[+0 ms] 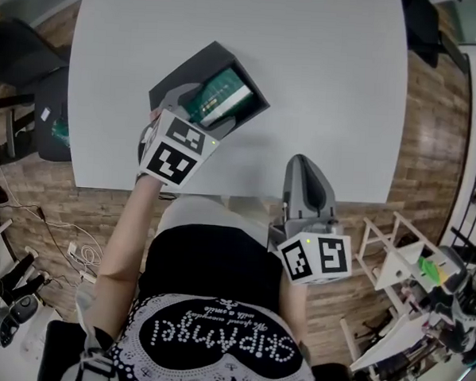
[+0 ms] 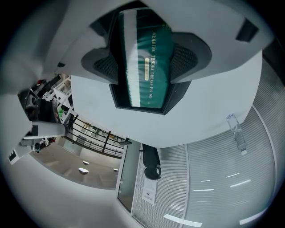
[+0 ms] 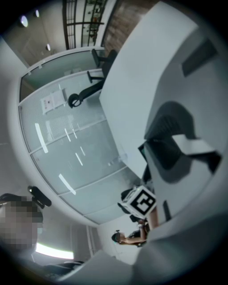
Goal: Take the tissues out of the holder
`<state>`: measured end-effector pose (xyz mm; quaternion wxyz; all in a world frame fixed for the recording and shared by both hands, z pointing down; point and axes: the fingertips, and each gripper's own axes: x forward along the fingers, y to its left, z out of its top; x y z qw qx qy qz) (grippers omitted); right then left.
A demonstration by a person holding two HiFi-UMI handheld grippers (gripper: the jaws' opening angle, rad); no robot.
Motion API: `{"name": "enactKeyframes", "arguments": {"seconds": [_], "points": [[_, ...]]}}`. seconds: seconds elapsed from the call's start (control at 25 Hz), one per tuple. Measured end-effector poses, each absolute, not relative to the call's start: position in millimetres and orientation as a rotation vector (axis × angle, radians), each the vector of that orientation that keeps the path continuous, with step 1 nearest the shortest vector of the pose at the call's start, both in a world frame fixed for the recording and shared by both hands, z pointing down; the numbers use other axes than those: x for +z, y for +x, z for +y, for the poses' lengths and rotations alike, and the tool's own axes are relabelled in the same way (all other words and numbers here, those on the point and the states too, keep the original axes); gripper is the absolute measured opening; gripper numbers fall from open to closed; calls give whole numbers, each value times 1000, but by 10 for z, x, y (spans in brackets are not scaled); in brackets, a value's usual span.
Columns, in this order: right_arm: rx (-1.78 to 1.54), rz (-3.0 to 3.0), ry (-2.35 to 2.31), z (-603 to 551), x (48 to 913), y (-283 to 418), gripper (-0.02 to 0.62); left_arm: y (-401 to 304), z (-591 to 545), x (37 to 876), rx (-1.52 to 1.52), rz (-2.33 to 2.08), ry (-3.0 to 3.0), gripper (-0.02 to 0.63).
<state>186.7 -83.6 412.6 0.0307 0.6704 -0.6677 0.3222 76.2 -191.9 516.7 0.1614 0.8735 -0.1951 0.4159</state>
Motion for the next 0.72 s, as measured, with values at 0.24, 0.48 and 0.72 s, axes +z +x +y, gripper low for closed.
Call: {"name": "enactKeyframes", "arguments": {"seconds": [0.24, 0.48, 0.72], "points": [[1002, -2053, 2054, -833, 4159, 1860, 35, 751, -1888, 5255, 1270, -560, 2474, 362], [1007, -2062, 2046, -840, 4160, 1850, 35, 752, -1909, 5328, 1374, -601, 2484, 360], [1007, -2065, 2042, -837, 4163, 1834, 35, 736, -1932, 5384, 1448, -666, 2482, 357]]}}
